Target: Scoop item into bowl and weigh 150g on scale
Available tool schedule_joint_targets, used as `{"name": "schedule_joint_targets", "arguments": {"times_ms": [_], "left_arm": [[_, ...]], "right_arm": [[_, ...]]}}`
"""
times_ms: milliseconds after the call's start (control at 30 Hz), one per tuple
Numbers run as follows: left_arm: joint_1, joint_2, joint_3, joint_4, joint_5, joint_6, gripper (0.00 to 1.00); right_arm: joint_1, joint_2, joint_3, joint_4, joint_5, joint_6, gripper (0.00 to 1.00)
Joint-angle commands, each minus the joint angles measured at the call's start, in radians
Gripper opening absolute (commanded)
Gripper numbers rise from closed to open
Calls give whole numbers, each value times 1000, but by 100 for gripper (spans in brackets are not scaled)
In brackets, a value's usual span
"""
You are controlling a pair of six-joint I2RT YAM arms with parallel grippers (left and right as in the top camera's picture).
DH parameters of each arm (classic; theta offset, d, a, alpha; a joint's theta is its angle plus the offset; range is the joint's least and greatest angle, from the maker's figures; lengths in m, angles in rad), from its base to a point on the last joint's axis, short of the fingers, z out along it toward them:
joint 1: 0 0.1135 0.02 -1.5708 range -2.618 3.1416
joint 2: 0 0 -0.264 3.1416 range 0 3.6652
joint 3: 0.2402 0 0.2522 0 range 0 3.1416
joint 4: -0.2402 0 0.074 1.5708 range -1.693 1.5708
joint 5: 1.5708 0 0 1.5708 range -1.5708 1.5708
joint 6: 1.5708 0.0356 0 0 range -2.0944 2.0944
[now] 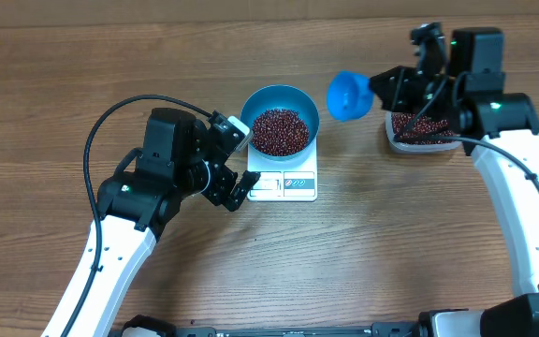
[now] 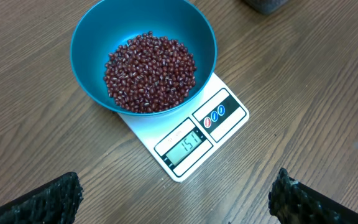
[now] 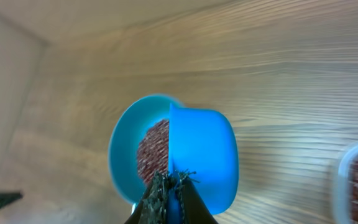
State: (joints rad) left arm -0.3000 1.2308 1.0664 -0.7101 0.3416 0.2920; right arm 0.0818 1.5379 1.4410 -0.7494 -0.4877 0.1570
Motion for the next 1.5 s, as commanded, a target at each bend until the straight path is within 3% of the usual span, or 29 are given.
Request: {"name": "schedule_joint_targets", "arguments": {"times_ms": [0, 133, 400, 933, 1267, 1467], "left_arm": [[4, 6, -10, 3, 18, 15, 99], [4, 6, -10, 3, 18, 15, 100], [4, 6, -10, 3, 18, 15, 100], [4, 6, -10, 3, 18, 15, 99], [4, 6, -10, 3, 18, 15, 100], [4, 6, -10, 3, 18, 15, 100]], "right_arm": [[68, -21, 21, 2, -30, -64, 4], [142, -21, 20, 3, 2, -111, 4], [260, 8, 19, 42, 249, -118, 4], [290, 172, 19, 133, 262, -135, 4], [334, 181, 19, 150, 309, -137, 4], [341, 199, 19, 153, 334, -212, 4]]}}
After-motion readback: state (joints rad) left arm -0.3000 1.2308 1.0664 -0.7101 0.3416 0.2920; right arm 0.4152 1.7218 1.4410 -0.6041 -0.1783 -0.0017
